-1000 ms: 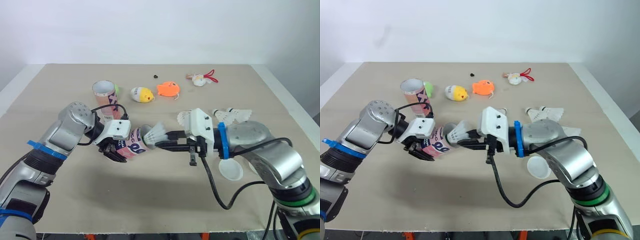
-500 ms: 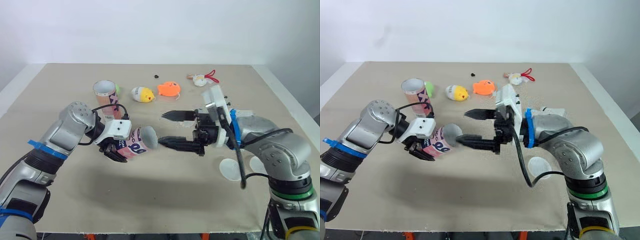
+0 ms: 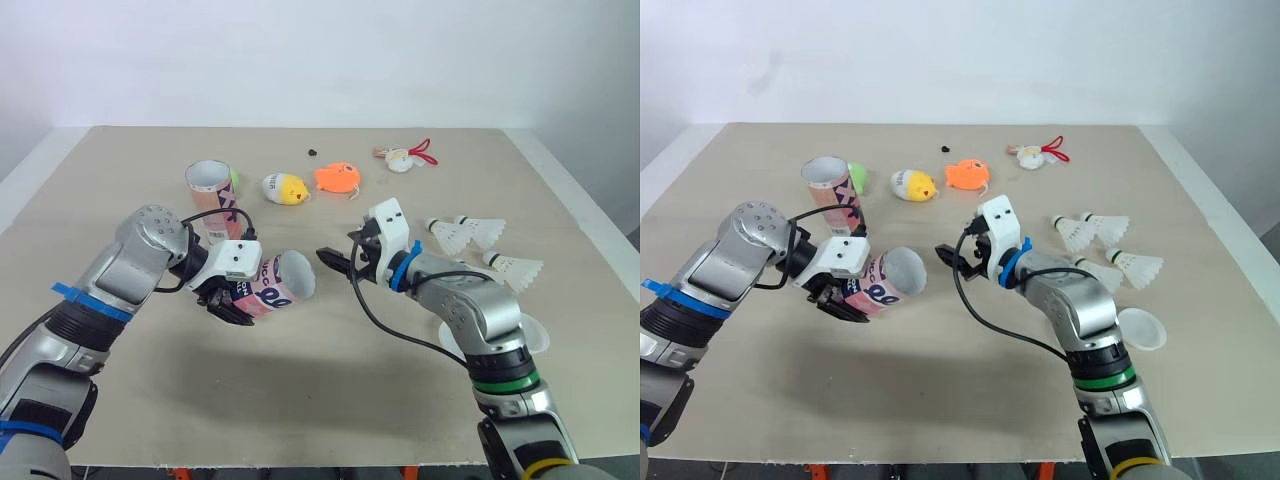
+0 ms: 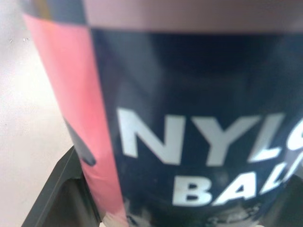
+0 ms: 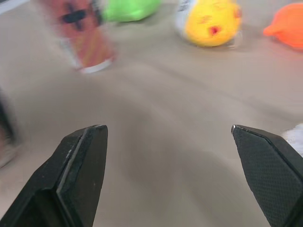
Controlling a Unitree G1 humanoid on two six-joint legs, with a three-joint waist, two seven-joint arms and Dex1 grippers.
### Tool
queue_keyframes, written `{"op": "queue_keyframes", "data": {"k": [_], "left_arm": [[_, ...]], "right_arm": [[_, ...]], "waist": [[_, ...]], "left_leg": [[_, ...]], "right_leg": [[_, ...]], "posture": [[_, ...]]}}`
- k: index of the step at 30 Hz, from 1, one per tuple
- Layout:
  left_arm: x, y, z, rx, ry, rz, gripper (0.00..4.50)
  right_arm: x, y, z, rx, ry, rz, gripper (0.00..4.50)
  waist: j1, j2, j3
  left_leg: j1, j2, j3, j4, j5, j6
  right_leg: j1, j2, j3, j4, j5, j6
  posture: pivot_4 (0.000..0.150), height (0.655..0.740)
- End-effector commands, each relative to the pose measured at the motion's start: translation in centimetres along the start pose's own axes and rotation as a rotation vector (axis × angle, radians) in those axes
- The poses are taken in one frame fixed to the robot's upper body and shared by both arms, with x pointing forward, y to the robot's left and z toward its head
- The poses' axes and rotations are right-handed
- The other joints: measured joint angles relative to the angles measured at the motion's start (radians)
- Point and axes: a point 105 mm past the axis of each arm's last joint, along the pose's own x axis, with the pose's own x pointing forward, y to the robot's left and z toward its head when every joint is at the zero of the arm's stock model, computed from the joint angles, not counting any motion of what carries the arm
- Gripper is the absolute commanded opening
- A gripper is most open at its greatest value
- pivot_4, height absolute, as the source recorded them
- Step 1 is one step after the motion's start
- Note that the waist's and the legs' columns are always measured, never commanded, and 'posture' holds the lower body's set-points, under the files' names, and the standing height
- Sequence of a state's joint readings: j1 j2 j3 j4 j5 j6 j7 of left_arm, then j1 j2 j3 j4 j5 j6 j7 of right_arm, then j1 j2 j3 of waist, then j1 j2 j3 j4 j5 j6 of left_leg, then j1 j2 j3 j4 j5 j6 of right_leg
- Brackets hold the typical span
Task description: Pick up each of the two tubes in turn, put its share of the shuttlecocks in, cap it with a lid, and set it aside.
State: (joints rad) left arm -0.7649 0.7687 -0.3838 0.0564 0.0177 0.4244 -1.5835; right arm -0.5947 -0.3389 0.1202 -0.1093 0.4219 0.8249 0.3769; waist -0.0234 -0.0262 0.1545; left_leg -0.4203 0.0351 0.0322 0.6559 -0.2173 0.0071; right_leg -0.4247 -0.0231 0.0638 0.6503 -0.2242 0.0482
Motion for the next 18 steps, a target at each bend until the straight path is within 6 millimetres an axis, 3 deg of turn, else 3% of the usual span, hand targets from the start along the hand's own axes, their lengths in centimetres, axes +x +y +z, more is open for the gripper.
{"op": "queue_keyframes", "data": {"k": [1,18], "left_arm": [[0.8,-0.8,0.0,-0.007,-0.005,-0.045,3.24],[0.9,-1.0,0.0,-0.016,-0.011,-0.037,3.24]], "right_arm": [[1.0,-1.0,0.5,-0.038,-0.011,-0.067,4.48],[0.0,-4.1,-0.2,-0.041,0.032,-0.182,4.48]], "waist": [[0.000,0.000,0.000],[0.000,0.000,0.000]], "left_leg": [[0.000,0.000,0.000,0.000,0.000,0.000],[-0.001,0.000,-0.002,0.000,0.000,0.000]], "right_leg": [[0.000,0.000,0.000,0.000,0.000,0.000],[0.000,0.000,-0.002,0.000,-0.001,0.000]], "posture": [[0.150,0.7400],[0.150,0.7400]]}}
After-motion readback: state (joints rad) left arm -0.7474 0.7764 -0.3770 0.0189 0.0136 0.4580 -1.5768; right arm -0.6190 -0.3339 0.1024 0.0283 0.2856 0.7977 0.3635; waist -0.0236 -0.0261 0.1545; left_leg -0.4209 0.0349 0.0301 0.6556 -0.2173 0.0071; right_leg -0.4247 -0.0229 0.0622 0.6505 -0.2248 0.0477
